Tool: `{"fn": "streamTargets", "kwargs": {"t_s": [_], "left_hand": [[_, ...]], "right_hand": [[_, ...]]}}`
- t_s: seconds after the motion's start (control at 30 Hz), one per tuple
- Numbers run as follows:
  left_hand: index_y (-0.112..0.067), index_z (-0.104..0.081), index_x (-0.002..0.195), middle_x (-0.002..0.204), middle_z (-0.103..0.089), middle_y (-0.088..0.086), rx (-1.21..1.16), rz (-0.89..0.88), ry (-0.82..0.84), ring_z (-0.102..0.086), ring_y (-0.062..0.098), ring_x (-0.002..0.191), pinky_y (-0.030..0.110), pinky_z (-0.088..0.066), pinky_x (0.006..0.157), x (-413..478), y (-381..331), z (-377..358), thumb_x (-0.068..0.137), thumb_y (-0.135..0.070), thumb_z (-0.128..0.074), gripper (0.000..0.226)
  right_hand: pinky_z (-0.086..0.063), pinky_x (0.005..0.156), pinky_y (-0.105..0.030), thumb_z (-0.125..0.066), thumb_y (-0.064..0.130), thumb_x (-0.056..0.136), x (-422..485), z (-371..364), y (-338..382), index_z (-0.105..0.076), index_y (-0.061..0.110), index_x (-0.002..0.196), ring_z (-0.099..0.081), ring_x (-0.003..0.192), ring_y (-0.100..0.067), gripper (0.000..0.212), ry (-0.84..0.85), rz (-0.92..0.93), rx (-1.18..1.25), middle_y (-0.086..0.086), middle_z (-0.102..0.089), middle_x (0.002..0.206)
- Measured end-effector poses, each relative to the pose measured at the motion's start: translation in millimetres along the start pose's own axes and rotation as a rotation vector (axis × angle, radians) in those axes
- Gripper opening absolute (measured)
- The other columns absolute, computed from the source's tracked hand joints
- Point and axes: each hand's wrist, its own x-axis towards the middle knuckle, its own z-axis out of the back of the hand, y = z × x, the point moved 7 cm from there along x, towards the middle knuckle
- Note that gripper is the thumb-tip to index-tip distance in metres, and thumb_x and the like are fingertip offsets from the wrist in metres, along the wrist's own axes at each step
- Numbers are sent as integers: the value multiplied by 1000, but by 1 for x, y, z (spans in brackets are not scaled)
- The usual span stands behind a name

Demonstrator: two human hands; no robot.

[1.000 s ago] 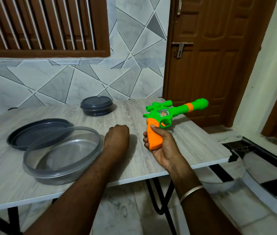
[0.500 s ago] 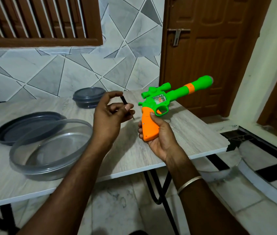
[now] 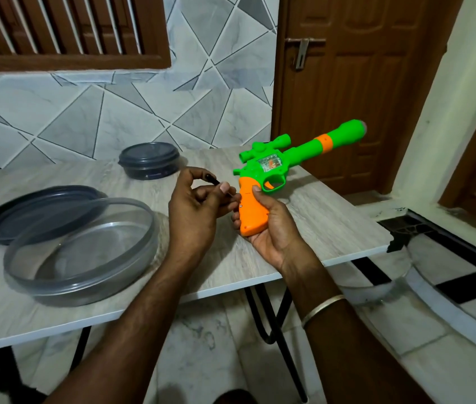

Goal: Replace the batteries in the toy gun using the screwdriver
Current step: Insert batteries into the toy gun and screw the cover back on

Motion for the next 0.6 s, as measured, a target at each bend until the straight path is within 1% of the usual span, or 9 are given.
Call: {"fn": "streamTargets", "kwargs": {"t_s": [0.07,0.17,0.27,0.33,0.43,0.5,0.6], "left_hand": [[-14,-49,100,86,-74,23,7,-10,0,-77,34,83,51,-63,77,-1,1,0,97,-2,-62,18],[-19,-49,98,85,-74,23,33,-29,11,-77,32,83,49,-63,77,-1,-1,-1,98,-4,-61,19],[-20,-49,98,83,-75,17,79,-55,25,-77,29,82,50,-63,78,-2,-2,-1,98,-6,-62,19],[-18,-49,100,81,-76,14,139,-81,45,-77,27,80,51,-63,78,-3,-2,-3,98,-8,-63,17],[-18,-50,100,80,-77,12,186,-93,70,-77,25,79,52,-63,78,-2,-4,-4,96,-10,-65,18],[-20,-50,97,80,-77,12,192,-85,81,-78,25,79,54,-62,77,0,-5,-4,95,-11,-67,19],[-20,-50,96,81,-78,10,214,-84,98,-78,23,78,53,-63,76,2,-9,-3,94,-13,-69,21]], "right_hand": [[-51,54,-26,-51,27,99,1,0,-1,-48,1,135,-57,70,-20,44,11,-1,7,-12,-62,92],[-49,55,-26,-50,27,99,0,-1,0,-54,3,122,-57,68,-19,33,25,-2,1,-11,-63,88],[-48,56,-25,-49,27,99,-1,-3,0,-56,4,115,-56,68,-19,29,41,-14,-4,-11,-62,88],[-48,56,-25,-49,27,99,-1,-1,0,-56,4,117,-55,69,-19,30,35,-15,4,-12,-61,92],[-50,53,-25,-51,26,99,1,0,0,-52,2,130,-56,68,-20,40,16,-7,14,-15,-62,97],[-50,52,-25,-51,26,99,2,1,0,-49,2,135,-56,68,-20,44,14,0,13,-15,-62,97],[-49,52,-25,-50,25,99,1,-1,0,-49,3,135,-55,67,-20,43,19,7,6,-14,-64,94]]}}
